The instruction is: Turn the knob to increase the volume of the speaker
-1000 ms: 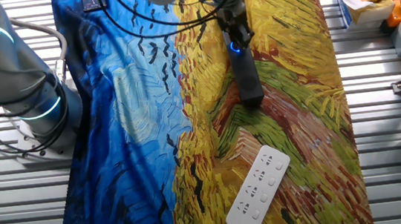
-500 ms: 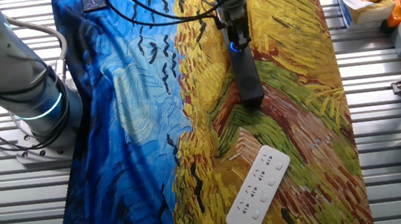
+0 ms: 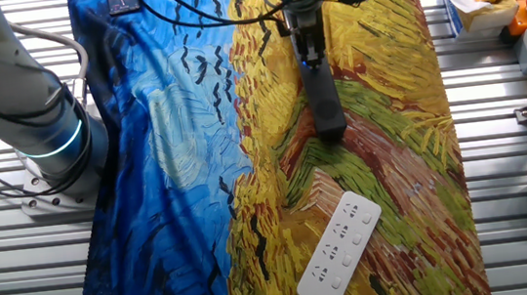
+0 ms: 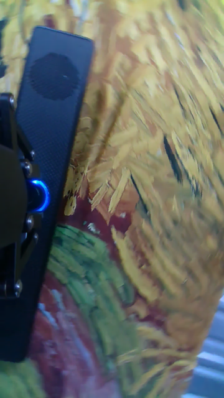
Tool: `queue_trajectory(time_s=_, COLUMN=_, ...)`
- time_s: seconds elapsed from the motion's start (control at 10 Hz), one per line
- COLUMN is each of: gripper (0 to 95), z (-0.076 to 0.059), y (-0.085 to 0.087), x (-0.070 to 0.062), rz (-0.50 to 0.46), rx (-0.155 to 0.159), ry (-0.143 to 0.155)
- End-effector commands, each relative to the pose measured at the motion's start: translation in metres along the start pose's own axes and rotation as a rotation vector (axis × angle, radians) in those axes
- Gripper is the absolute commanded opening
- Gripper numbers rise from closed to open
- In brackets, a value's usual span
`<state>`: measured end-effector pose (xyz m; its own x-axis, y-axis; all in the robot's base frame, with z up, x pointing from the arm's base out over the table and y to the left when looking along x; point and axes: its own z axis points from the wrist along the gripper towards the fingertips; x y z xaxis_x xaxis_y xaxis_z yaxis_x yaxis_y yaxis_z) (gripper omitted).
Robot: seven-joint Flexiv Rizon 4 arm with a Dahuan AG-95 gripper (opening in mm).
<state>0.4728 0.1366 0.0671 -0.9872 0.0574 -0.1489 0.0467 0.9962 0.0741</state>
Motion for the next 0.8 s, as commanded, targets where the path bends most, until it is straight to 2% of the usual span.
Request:
queue_trajectory(time_s=0.1, gripper=19.0, z=-0.0002, y=0.0007, x=0.0006, rz=0.049, rx=-0.005, ry=0.000)
queue_trajectory(time_s=0.5, gripper=19.0, z=-0.0007, y=0.0007, x=0.0006, rz=0.124, rx=-0.041, ry=0.001)
queue_trajectory(time_s=0.6, gripper=38.0, z=-0.0007, y=0.0007, x=0.0006, rz=0.131, rx=-0.044, ry=0.000)
queue_trajectory(time_s=0.8, gripper=38.0, z=-0.0005, y=0.0007, x=0.0006, rz=0.114, rx=-0.043, ry=-0.004)
